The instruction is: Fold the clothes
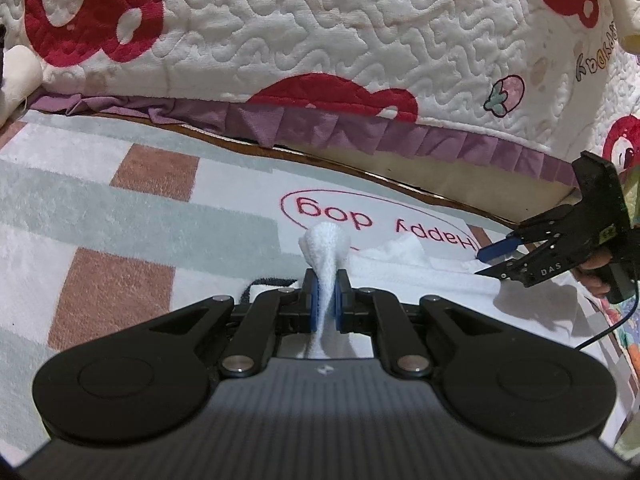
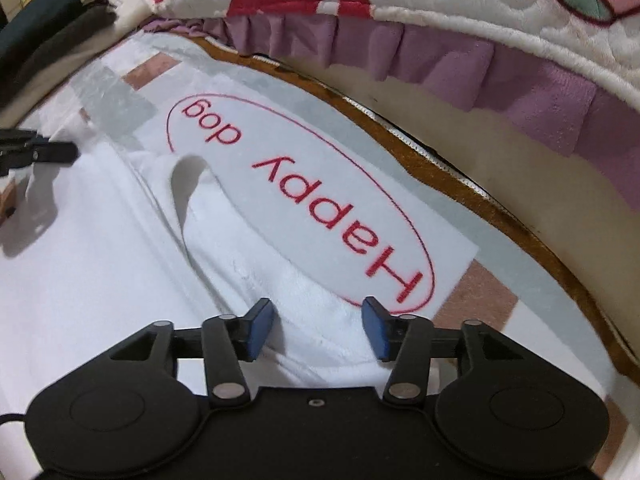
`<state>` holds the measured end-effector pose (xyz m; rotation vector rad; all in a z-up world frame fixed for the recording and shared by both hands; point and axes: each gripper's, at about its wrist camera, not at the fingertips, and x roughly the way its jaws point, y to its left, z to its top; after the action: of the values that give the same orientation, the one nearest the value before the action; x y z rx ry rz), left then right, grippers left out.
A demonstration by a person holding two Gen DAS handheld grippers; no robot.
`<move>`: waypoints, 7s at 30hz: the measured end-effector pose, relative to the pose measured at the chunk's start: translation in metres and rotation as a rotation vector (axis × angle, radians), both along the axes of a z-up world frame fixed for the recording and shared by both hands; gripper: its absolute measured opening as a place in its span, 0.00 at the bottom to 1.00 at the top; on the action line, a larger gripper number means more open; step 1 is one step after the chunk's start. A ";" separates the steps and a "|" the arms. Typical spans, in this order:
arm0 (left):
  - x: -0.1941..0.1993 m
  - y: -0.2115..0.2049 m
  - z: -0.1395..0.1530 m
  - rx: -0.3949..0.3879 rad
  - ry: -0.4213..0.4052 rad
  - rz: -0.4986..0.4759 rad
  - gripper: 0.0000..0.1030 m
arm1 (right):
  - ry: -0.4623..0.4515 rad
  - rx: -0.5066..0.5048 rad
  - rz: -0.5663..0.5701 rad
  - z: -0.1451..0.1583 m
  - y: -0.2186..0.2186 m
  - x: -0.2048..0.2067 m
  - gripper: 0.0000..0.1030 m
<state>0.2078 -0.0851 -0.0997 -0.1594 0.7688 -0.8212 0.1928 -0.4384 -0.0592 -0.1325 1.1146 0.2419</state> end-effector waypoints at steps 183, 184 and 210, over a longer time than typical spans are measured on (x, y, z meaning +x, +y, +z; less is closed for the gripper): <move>-0.220 -0.138 0.025 0.282 0.077 -0.431 0.54 | -0.379 0.904 -1.096 -0.040 -0.101 -0.383 0.62; -0.219 -0.137 0.023 0.289 0.082 -0.429 0.54 | -0.388 0.894 -1.077 -0.039 -0.099 -0.380 0.56; -0.151 -0.006 0.030 0.391 0.276 -0.109 0.38 | -0.439 0.937 -1.058 -0.019 -0.104 -0.358 0.12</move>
<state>0.0563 -0.0913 -0.0693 0.1232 1.1918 -0.7443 -0.1656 -0.5427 -0.0783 1.1626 0.4332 -0.2302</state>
